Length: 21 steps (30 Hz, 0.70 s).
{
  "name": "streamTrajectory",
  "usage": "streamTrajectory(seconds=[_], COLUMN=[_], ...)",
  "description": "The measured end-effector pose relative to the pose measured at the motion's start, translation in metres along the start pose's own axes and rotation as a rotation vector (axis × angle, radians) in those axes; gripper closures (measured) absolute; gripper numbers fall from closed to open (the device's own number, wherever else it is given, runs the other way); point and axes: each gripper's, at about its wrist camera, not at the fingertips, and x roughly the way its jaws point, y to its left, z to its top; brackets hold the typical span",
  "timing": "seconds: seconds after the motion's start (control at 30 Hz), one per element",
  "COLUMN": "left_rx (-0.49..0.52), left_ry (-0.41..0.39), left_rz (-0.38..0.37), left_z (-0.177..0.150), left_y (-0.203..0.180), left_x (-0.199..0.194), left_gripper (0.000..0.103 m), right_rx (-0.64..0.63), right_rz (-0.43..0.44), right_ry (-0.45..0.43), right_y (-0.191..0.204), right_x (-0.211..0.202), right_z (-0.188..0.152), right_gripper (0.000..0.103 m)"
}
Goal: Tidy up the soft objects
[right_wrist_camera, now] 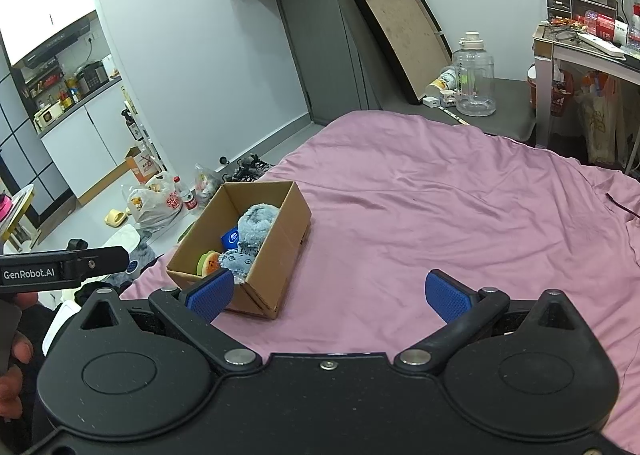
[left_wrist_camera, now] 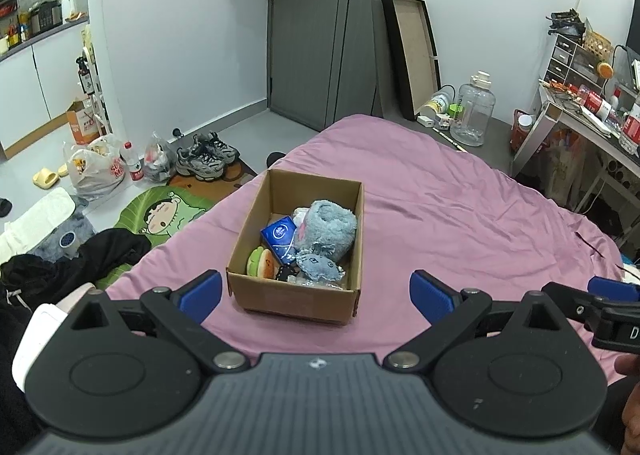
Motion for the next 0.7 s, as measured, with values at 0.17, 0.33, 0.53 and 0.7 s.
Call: streamTrajectory(seconds=[0.17,0.33,0.53,0.7], left_rx=[0.002,0.004,0.004,0.005], left_ry=[0.005,0.01,0.012,0.012], left_rz=[0.0,0.002,0.001,0.001], left_z=[0.0002,-0.0008,-0.0008,-0.0014], left_y=[-0.0003,-0.0006,-0.0001,0.0005], left_x=[0.0009,0.0021,0.0023,0.0023], left_gripper=[0.004,0.004,0.004,0.004], right_rx=[0.0,-0.002,-0.002,-0.006], right_rz=[-0.002,-0.002,-0.004,-0.006], right_ry=[0.0,0.0,0.001,0.001], right_y=[-0.0006,-0.0002,-0.0007,-0.0016], right_x=[-0.0008,-0.0004,-0.0003,0.0001], right_z=[0.0006,0.0004,0.0004,0.0009], right_gripper=[0.0,0.0,0.0,0.0])
